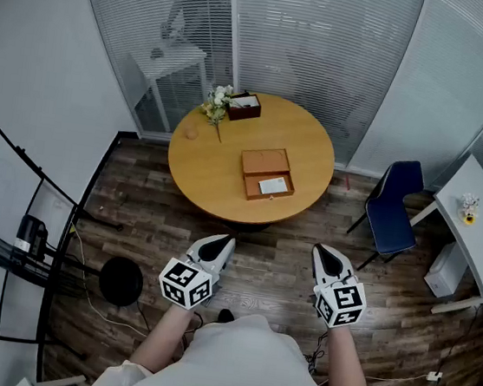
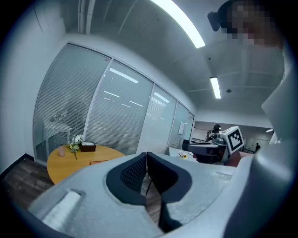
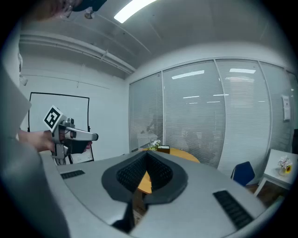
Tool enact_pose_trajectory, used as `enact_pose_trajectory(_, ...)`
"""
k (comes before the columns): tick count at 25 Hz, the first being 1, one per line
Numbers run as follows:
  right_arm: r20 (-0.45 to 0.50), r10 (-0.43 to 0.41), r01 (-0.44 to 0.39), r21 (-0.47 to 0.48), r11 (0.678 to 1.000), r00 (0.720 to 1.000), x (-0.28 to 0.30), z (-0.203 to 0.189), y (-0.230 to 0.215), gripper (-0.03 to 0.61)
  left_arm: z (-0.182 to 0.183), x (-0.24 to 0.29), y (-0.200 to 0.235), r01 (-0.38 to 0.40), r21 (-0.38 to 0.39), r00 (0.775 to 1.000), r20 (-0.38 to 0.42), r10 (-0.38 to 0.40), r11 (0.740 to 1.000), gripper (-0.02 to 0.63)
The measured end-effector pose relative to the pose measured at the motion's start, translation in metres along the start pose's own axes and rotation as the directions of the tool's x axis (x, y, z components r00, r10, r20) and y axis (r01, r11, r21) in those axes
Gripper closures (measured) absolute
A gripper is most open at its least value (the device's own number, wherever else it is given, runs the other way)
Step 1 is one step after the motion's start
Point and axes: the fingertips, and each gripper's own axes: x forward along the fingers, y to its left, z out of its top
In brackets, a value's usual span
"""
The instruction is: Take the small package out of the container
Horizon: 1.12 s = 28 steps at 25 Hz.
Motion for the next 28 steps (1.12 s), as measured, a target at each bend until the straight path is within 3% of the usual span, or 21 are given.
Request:
enact_pose_trajectory(10, 0.005, 0.009, -0.009, -0.001, 1.0, 1.0, 0.003, 0.002, 0.008, 0.577, 0.0, -0.006, 0.004, -0.006, -0.008, 1.0, 0.014, 0.006, 1.0, 0.594)
enact_pose_trajectory(15, 0.026, 0.003, -0.004, 0.058, 0.998, 1.0, 0.006, 0.004, 0.012, 0.577, -0.007, -0.01, 0.011, -0.013, -0.001, 1.0, -0.009, 0.013, 1.0, 0.594)
enact_pose_trajectory(28, -0.03, -0.006, 0.009, 0.085, 0.996, 1.0, 0.034, -0.011, 0.042, 0.575, -0.019, -0.025, 0.046, -0.02, -0.019, 1.0, -0.023, 0.019, 1.0, 0.571)
